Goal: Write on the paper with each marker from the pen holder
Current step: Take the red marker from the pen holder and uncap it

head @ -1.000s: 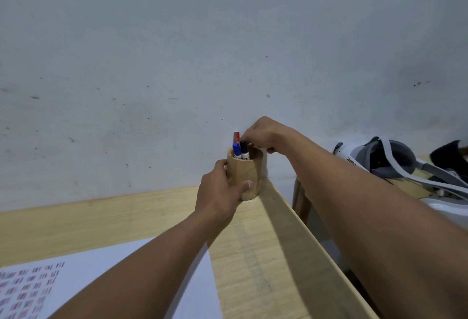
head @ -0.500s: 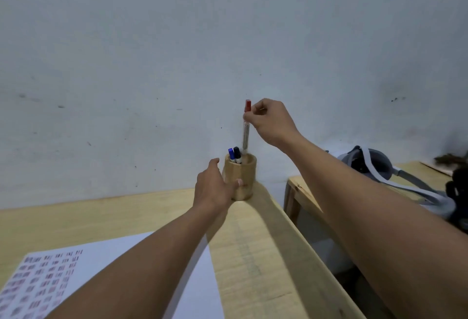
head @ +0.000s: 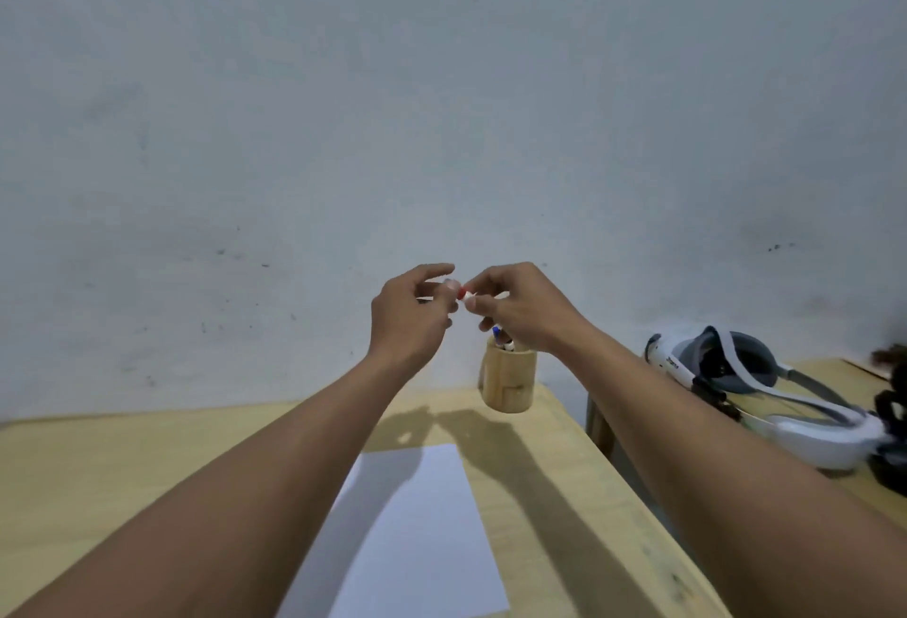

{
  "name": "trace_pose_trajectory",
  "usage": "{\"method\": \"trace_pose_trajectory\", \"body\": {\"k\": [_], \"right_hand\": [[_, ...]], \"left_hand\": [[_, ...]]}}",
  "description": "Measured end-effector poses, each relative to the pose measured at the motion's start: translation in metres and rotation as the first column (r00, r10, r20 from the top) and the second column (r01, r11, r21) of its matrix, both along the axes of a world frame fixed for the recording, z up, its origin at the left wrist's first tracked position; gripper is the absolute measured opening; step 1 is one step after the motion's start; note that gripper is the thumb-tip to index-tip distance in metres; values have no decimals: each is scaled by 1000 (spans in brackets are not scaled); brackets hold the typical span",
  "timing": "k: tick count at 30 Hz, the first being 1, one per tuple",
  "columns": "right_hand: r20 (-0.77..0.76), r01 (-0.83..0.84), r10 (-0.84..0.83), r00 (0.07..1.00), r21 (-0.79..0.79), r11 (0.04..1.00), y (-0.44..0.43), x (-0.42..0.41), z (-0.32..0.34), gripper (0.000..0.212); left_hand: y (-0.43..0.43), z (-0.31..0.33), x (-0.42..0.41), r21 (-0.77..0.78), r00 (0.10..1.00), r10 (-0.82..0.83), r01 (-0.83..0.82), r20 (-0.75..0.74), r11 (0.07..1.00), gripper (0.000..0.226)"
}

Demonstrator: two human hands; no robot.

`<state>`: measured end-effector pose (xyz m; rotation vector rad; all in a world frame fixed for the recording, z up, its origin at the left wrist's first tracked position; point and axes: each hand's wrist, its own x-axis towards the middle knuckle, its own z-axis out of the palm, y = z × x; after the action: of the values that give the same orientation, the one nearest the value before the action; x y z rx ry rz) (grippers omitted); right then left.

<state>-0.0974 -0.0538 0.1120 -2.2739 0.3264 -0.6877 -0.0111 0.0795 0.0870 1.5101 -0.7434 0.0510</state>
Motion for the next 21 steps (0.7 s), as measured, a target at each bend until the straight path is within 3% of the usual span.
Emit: {"method": "trace_pose_trajectory", "body": {"k": [3, 7, 9, 11, 12, 14, 17, 19, 21], "right_hand": [[34, 18, -18, 999, 11, 1000, 15, -4, 1, 16], [268, 282, -285, 920, 50, 958, 48, -7, -7, 19], [215, 366, -371, 904, 65, 929, 68, -10, -14, 42], [112, 296, -335, 935, 272, 916, 89, -12, -17, 49], [88, 207, -280, 956, 474, 856, 97, -12, -16, 46], [110, 17, -176, 978, 804, 595, 109, -7, -15, 41], [225, -192, -121, 967, 952, 238, 125, 4, -18, 28], [281, -255, -147, 948, 951, 174, 138, 11, -19, 21], [317, -283, -160, 935, 938, 201, 151, 16, -20, 18]], "left_hand": [[15, 6, -4, -20, 1000, 16, -16, 12, 1000, 13], [31, 13, -7, -118, 993, 86, -95, -84, 988, 10], [40, 14, -8, -138, 990, 102, -116, -102, 984, 14], [50, 12, -8, -116, 992, 75, -86, -97, 990, 13], [55, 10, -7, -101, 994, 55, -65, -95, 993, 11], [67, 6, -6, -82, 995, 24, -32, -100, 996, 11], [85, 1, -3, -65, 994, -7, -1, -113, 998, 13], [95, -1, -2, -54, 994, 2, -8, -109, 999, 14], [105, -2, 1, -60, 994, 32, -39, -106, 997, 15]]}}
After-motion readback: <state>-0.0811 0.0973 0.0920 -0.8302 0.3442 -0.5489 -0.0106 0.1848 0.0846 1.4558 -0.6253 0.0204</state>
